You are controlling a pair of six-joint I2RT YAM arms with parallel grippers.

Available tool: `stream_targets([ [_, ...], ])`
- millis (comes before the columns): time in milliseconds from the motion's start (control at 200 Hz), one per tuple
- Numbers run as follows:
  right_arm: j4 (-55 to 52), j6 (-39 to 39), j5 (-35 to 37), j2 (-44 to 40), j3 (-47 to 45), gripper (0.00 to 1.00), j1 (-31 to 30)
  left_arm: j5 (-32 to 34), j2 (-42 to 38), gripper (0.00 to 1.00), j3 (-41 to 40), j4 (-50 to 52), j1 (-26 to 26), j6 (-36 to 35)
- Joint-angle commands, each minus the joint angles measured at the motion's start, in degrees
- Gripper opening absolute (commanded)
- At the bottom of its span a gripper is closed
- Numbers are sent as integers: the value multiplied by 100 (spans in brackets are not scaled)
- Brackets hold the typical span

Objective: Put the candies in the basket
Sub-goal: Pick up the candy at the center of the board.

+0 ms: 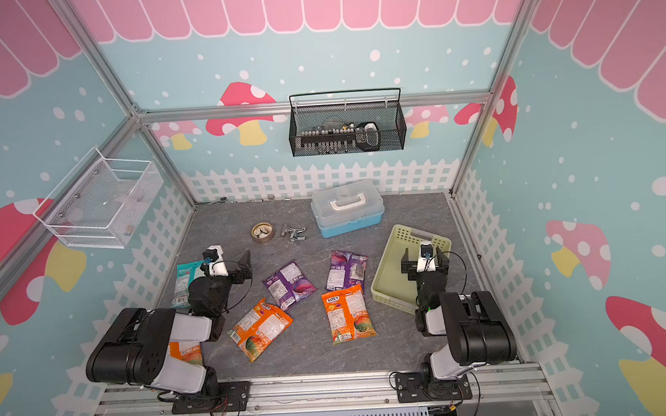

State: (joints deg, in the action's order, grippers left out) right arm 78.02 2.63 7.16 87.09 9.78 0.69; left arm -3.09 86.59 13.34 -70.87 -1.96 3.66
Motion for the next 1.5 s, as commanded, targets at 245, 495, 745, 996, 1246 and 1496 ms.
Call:
stream_targets([
  [245, 49, 28, 94, 15, 43, 99, -33, -59, 34, 99, 80, 29, 18, -32],
  [495, -18, 43, 419, -64, 54, 99, -93, -59, 24, 99, 67, 12, 16, -32],
  [745, -2435, 402, 611, -1616, 834, 98, -218, 128, -645, 99, 296, 1111, -17, 76],
  [996, -5408, 1955, 28, -2650, 2515, 99, -218, -67, -1872, 99, 1891, 4274, -16, 952],
  [1246, -6311, 2852, -1260, -2988, 3160, 99, -60, 79, -2813, 99, 3016, 6114, -14, 2383],
  [1496, -6951, 2795, -2312, -2867, 3322, 99, 81, -831, -4191, 99, 2687, 7346, 401, 3114],
])
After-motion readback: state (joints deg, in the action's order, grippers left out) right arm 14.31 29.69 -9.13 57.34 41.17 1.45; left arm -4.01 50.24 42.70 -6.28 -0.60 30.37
